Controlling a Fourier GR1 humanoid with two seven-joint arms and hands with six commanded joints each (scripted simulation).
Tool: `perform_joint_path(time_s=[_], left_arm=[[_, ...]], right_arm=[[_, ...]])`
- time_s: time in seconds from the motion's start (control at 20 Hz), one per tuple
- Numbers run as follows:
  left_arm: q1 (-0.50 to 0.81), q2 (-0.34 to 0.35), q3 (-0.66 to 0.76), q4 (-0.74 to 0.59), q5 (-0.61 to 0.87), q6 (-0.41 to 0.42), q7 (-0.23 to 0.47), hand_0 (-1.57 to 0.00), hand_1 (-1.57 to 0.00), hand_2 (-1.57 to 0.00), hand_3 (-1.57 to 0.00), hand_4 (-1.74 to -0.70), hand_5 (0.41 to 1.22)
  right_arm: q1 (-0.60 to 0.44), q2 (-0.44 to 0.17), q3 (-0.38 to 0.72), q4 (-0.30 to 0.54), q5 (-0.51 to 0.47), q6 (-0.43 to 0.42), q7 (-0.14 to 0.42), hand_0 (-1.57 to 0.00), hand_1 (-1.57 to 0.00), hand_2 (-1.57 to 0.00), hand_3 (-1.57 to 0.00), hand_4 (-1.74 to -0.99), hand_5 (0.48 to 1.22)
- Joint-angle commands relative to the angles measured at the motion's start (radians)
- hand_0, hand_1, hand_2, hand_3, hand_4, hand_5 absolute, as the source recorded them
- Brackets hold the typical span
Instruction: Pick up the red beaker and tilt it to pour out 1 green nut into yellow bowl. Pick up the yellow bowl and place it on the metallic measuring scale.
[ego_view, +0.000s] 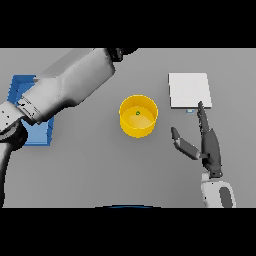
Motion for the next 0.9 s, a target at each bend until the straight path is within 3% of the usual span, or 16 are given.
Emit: perform_joint_path(time_s=[0.0,0.2,0.4,0.5,0.65,0.85], left_arm=[[-0.031,0.019,0.022,0.023,0.016,0.02,-0.014,-1.57,-1.57,-1.48,-1.15,-1.7,1.221],[-0.104,0.052,0.167,0.164,0.148,0.012,0.05,-1.57,-1.57,-1.53,-1.4,-1.72,1.221],[-0.081,0.125,0.391,0.302,0.379,0.059,0.185,-1.57,-1.57,-1.56,-1.36,-1.73,1.221],[-0.028,0.18,0.482,0.328,0.501,0.114,0.173,-1.57,-1.57,-1.56,-1.38,-1.73,1.221],[0.059,0.257,0.575,0.312,0.643,0.184,0.178,-1.57,-1.57,-1.57,-1.43,-1.74,1.221],[0.235,0.335,0.673,0.203,0.823,0.309,0.301,-1.57,-1.57,-1.57,-1.43,-1.74,1.221]], right_arm=[[0.009,0.0,0.002,-0.018,-0.011,0.01,-0.011,0.0,0.0,0.0,0.0,-1.183,0.596],[0.007,-0.004,-0.009,-0.01,-0.047,0.034,-0.002,0.0,0.0,0.0,0.0,-1.193,0.597],[0.0,-0.008,-0.01,0.008,-0.058,0.045,-0.032,0.0,0.0,0.0,0.0,-1.222,0.592],[0.003,-0.019,-0.014,0.009,-0.065,0.055,-0.044,0.0,0.0,0.0,0.0,-1.222,0.59],[-0.008,-0.023,-0.02,0.021,-0.07,0.056,-0.053,0.0,0.0,0.0,0.0,-1.222,0.586],[-0.016,-0.034,-0.015,0.039,-0.058,0.061,-0.062,0.0,0.0,0.0,0.0,-1.217,0.599]])
